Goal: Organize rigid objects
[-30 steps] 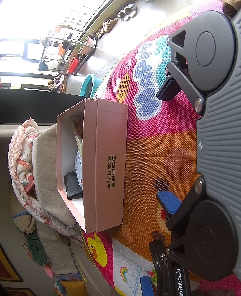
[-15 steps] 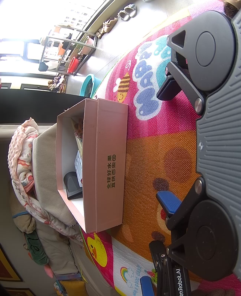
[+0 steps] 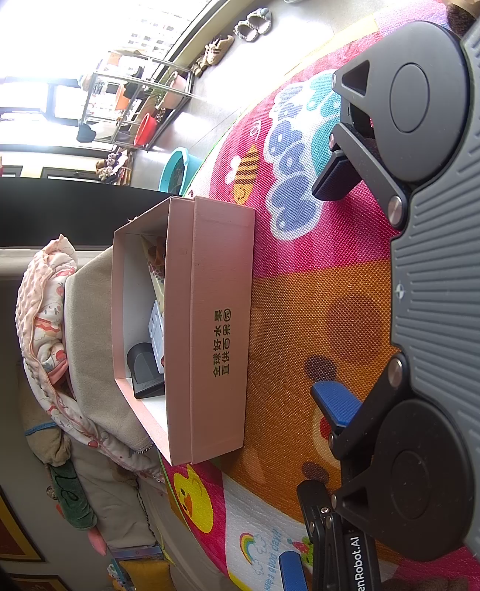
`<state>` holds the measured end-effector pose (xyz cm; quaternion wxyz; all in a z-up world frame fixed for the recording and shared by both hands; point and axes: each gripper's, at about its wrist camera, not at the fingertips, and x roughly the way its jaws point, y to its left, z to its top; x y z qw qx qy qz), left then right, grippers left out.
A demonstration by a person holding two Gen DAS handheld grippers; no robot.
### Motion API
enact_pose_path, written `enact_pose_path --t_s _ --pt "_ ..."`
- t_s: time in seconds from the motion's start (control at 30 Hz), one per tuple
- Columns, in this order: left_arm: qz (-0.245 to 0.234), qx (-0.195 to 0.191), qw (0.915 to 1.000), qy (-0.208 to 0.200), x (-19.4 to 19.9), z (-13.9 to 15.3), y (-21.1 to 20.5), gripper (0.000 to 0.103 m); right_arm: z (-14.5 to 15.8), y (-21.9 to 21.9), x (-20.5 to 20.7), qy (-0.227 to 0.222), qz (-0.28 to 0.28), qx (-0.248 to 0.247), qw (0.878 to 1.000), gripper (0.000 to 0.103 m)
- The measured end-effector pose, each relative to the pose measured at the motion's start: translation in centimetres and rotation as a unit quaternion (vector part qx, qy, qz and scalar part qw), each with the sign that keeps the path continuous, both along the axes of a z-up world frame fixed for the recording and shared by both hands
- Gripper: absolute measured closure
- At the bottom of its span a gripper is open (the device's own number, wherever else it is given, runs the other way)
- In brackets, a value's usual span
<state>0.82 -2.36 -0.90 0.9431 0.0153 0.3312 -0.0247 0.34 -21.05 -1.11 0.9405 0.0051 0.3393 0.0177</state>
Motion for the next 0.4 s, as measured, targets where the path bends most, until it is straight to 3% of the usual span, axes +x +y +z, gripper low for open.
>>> enact_pose_path --t_s 0.4 --pt "0.0 0.0 1.0 0.0 0.07 0.06 -0.04 0.005 0.0 0.01 0.02 0.0 0.0 0.0 1.0 0.0"
